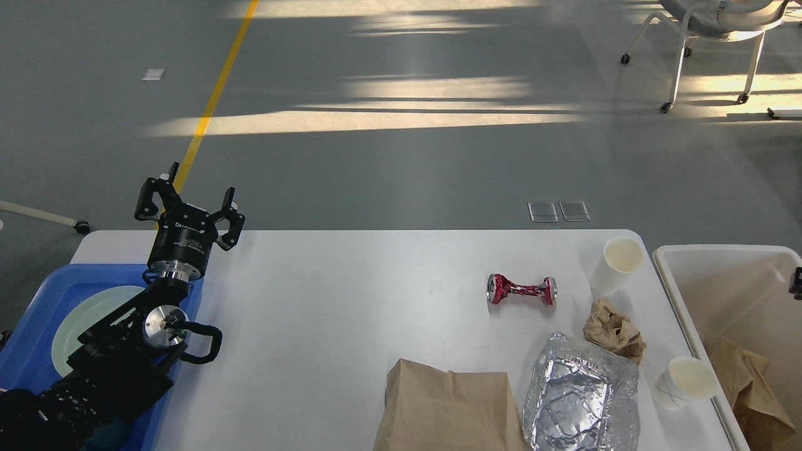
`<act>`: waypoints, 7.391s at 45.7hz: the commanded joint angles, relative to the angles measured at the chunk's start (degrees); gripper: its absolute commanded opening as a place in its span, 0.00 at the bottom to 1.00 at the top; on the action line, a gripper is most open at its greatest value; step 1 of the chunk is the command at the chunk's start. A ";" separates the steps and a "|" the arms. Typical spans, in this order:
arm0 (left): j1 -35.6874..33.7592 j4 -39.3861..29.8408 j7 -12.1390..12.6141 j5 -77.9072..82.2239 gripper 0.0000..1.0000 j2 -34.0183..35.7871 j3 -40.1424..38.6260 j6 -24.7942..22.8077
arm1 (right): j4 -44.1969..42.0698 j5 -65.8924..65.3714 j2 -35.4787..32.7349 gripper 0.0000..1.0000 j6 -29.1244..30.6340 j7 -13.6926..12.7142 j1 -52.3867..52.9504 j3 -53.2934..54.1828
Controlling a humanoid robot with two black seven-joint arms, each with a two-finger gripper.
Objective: Tidy desktop
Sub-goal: 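Release the bag into the bin and swing the right arm back, then lower the right gripper onto the second brown paper bag and grasp it, then lift the second paper bag and carry it to the white bin, then release the bag into the bin and raise the right arm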
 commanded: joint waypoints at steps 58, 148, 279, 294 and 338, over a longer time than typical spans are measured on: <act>0.04 0.00 -0.06 0.00 0.96 0.00 0.00 0.00 | 53.93 12.99 18.48 0.96 25.01 -0.09 80.92 17.91; -0.05 0.00 0.03 0.00 0.96 0.00 0.00 0.00 | 41.89 -31.22 41.95 0.00 -11.79 1.50 18.43 14.74; -0.05 0.00 -0.06 0.00 0.96 0.00 0.00 0.00 | -2.93 -6.70 8.73 0.00 5.97 1.68 13.43 -7.67; 0.04 0.00 -0.06 0.00 0.96 0.00 0.00 0.00 | -5.30 -5.38 7.23 0.97 -8.54 -1.76 4.28 -7.23; -0.05 0.00 -0.06 0.00 0.96 0.00 0.00 0.00 | 18.86 18.26 14.17 1.00 25.01 -7.81 59.90 -1.95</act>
